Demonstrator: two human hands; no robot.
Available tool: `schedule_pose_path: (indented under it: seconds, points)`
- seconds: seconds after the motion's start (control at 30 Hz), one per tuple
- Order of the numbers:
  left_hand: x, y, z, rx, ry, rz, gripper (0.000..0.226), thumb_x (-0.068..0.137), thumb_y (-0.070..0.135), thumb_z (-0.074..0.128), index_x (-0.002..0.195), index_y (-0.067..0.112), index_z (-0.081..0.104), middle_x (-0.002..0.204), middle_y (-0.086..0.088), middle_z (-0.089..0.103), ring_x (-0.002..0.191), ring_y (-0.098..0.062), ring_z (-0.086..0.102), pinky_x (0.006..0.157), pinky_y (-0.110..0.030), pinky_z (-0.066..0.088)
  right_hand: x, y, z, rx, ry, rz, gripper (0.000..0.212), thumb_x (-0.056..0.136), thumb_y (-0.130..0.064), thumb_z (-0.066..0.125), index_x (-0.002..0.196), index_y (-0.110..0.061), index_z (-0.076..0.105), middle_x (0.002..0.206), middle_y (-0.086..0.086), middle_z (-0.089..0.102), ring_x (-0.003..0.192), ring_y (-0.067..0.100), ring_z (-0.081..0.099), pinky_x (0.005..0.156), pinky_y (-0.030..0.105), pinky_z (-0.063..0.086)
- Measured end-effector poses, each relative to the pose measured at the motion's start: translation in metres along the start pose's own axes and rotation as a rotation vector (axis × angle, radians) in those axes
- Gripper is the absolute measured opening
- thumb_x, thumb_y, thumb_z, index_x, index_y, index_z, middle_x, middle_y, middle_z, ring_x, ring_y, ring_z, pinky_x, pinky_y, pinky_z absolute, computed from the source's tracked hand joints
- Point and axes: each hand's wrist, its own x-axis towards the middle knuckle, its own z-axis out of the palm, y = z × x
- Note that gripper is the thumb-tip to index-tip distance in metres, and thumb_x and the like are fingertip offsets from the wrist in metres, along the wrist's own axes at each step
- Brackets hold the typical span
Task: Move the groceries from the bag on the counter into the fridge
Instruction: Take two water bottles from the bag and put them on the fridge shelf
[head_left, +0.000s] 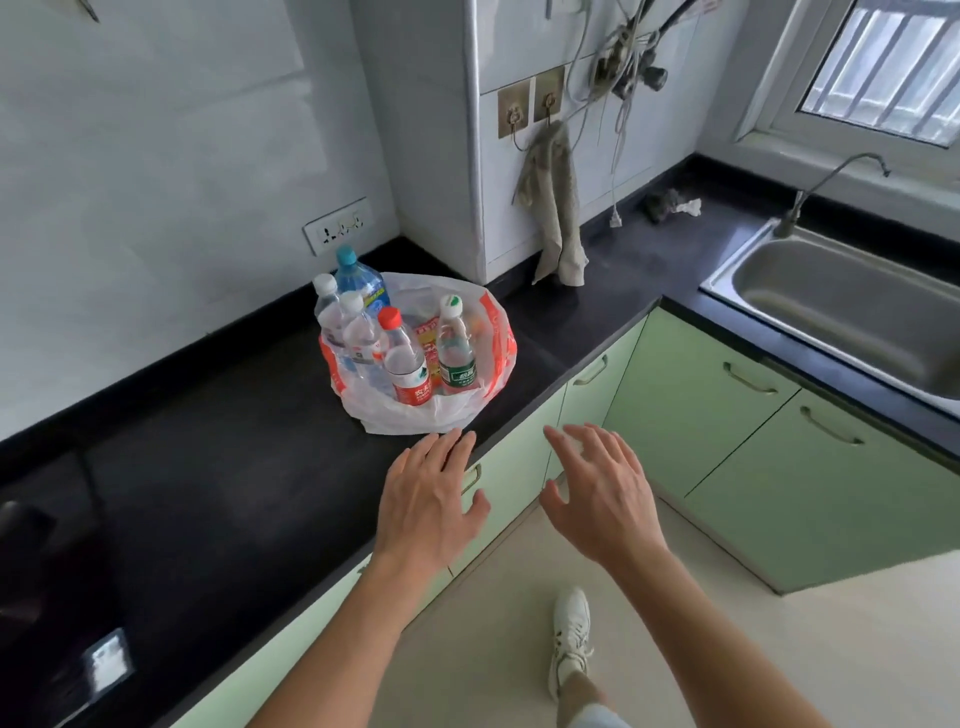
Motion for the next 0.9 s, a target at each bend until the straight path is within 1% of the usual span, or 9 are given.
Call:
schedule_pose_path:
  seconds: [0.17,0.27,0.4,0.5,0.57,0.6,0.7,0.77,0.9]
  points:
    - [0.045,-0.007,0.011,-0.025,0.017,-0.159,0.067,0.089,0.05,0.047,0.148,0.019,0.038,0.152,-0.002,0.044,0.14,-0.021,0.041,0.112,-0.041,0.038,0.076,0.031,0.008,0.033,-0.01,-0.092,0.06,0.083,-0.036,0.069,0.139,-0.018,0.054,0.132,0.011,0.063,0.125,0.032,0.057,0.105,0.051,0.048]
    - [0.065,-0.013,0.014,-0.028,0.038,-0.264,0.064,0.088,0.048,0.053,0.144,0.019,0.042,0.147,-0.001,0.05,0.135,-0.02,0.047,0.109,-0.039,0.043,0.117,0.044,0.012,0.068,-0.013,-0.181,0.061,0.081,-0.035,0.071,0.137,-0.016,0.056,0.129,0.013,0.064,0.124,0.034,0.058,0.103,0.052,0.049]
    - [0.085,-0.016,0.013,-0.034,0.095,-0.385,0.062,0.083,0.043,0.062,0.139,0.018,0.049,0.138,0.001,0.058,0.127,-0.019,0.053,0.103,-0.036,0.048,0.169,0.05,0.023,0.096,-0.032,-0.298,0.062,0.08,-0.033,0.071,0.137,-0.016,0.056,0.128,0.011,0.064,0.125,0.033,0.057,0.106,0.053,0.046]
    - [0.091,-0.023,0.013,-0.031,0.121,-0.469,0.062,0.082,0.041,0.065,0.137,0.017,0.05,0.135,0.002,0.058,0.125,-0.018,0.054,0.102,-0.034,0.048,0.196,0.045,0.034,0.143,-0.076,-0.351,0.059,0.082,-0.036,0.064,0.137,-0.017,0.053,0.131,0.01,0.062,0.128,0.032,0.054,0.105,0.053,0.045]
    - [0.095,-0.03,0.014,-0.048,0.145,-0.53,0.062,0.08,0.04,0.069,0.135,0.017,0.052,0.131,0.002,0.06,0.122,-0.018,0.056,0.098,-0.034,0.05,0.208,0.041,0.041,0.164,-0.094,-0.384,0.058,0.084,-0.04,0.059,0.137,-0.018,0.052,0.132,0.008,0.062,0.128,0.032,0.054,0.106,0.052,0.046]
    - [0.097,-0.035,0.015,-0.062,0.159,-0.559,0.061,0.079,0.039,0.071,0.133,0.017,0.053,0.129,0.002,0.062,0.119,-0.018,0.057,0.095,-0.033,0.051,0.214,0.038,0.046,0.176,-0.103,-0.398,0.058,0.083,-0.041,0.06,0.136,-0.018,0.053,0.131,0.008,0.063,0.126,0.032,0.055,0.105,0.052,0.047]
    - [0.107,-0.046,0.022,-0.11,0.223,-0.622,0.06,0.078,0.038,0.074,0.13,0.016,0.054,0.123,0.0,0.064,0.113,-0.02,0.059,0.089,-0.034,0.052,0.228,0.032,0.059,0.217,-0.107,-0.394,0.06,0.078,-0.036,0.073,0.132,-0.013,0.058,0.122,0.01,0.066,0.114,0.034,0.061,0.098,0.047,0.051]
    - [0.116,-0.052,0.027,-0.158,0.255,-0.661,0.061,0.079,0.039,0.073,0.131,0.017,0.052,0.125,0.001,0.063,0.114,-0.019,0.058,0.09,-0.034,0.053,0.237,0.026,0.066,0.267,-0.136,-0.356,0.062,0.075,-0.032,0.077,0.131,-0.013,0.057,0.118,0.009,0.067,0.108,0.033,0.063,0.092,0.044,0.052]
    - [0.135,-0.058,0.039,-0.307,0.332,-0.728,0.064,0.079,0.042,0.075,0.133,0.018,0.051,0.126,0.001,0.062,0.114,-0.016,0.058,0.092,-0.029,0.049,0.247,0.012,0.079,0.392,-0.228,-0.227,0.071,0.076,-0.042,0.081,0.136,-0.017,0.052,0.121,0.007,0.066,0.107,0.03,0.062,0.085,0.044,0.054]
